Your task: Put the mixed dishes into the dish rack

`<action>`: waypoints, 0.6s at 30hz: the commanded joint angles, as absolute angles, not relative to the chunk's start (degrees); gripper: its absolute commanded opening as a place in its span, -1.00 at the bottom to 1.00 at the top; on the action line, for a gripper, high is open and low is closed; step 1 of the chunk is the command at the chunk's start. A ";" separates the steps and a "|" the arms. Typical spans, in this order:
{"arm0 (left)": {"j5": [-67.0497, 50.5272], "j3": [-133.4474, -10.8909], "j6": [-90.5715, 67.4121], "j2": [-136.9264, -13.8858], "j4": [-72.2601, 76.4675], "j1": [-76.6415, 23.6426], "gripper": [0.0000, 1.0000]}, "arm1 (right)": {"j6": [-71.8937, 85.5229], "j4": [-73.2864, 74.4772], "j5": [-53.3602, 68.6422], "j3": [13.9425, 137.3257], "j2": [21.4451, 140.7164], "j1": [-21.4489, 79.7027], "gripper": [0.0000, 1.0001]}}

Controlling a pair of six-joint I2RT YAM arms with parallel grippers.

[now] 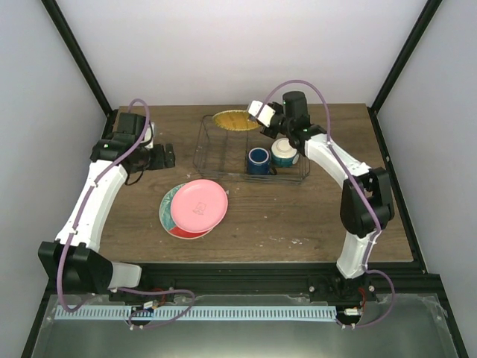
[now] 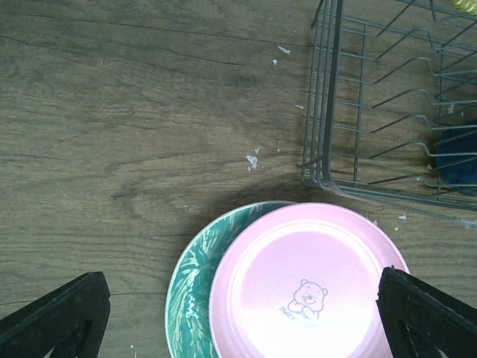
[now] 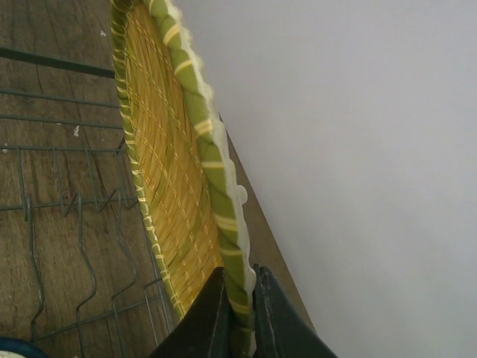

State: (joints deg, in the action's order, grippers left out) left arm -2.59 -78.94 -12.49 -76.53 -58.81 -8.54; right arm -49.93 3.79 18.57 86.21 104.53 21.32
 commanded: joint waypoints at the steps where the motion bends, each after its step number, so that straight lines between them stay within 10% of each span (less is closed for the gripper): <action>1: -1.93 -79.20 -13.01 -77.41 -59.21 -8.17 0.99 | -48.57 0.50 20.22 87.39 105.79 20.85 -0.99; 18: -1.43 -78.85 -13.24 -79.04 -60.11 -8.15 0.99 | -45.89 -1.41 19.60 86.65 110.65 21.73 -0.99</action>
State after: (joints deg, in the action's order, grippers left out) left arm -2.13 -78.94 -12.88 -78.87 -59.16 -8.49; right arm -47.07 2.11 18.94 86.17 109.36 21.30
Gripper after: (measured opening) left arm 0.997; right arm 0.063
